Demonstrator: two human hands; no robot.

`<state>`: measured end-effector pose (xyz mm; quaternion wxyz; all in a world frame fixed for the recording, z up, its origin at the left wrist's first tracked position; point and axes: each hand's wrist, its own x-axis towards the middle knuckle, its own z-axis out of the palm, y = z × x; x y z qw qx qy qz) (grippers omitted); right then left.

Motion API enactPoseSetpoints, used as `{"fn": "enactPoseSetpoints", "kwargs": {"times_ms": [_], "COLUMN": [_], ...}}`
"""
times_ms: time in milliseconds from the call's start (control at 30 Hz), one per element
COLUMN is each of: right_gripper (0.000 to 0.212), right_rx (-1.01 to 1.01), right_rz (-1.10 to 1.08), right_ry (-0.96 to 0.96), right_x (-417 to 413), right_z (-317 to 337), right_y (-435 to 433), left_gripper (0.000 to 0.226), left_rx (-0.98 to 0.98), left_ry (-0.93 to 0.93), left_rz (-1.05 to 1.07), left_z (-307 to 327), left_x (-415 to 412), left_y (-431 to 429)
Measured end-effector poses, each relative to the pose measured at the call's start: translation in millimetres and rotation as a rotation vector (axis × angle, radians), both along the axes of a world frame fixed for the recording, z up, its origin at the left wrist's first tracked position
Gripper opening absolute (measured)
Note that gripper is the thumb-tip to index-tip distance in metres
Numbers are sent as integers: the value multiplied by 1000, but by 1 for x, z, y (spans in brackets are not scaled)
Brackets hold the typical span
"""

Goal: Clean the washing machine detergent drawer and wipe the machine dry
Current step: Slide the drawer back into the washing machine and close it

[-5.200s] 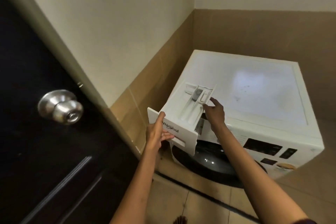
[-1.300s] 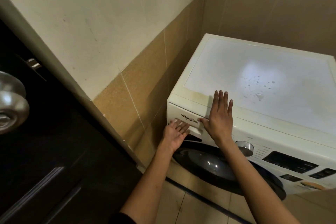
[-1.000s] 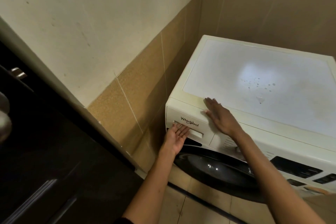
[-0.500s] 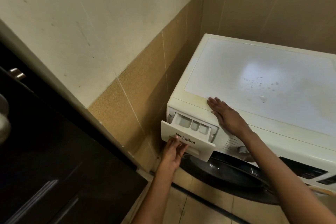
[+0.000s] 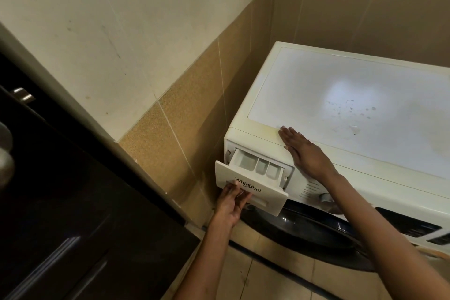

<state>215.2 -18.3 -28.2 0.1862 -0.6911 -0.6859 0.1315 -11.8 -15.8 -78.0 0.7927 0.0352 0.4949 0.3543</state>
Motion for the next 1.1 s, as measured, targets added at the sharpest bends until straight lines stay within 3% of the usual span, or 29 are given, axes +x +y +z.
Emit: {"fn": "enactPoseSetpoints", "kwargs": {"times_ms": [233, 400, 567, 700, 900, 1100], "right_gripper": [44, 44, 44, 45, 42, 41], "right_rx": [12, 17, 36, 54, 86, 84], "right_rz": [-8, -18, -32, -41, -38, -24], "right_ry": [3, 9, 23, 52, 99, 74], "right_x": [-1, -1, 0, -1, -1, 0], "right_z": [-3, -5, -5, -5, -4, -5], "right_y": [0, 1, 0, -1, -2, -2], "left_gripper": [32, 14, 11, 31, 3, 3], "left_rx": [53, 23, 13, 104, 70, 71], "left_ry": [34, 65, 53, 68, -64, -42], "left_rz": [-24, -57, -67, -112, -51, -54], "left_z": [5, 10, 6, 5, 10, 20], "left_x": [29, 50, 50, 49, 46, 47], "left_y": [25, 52, 52, 49, 45, 42]}}
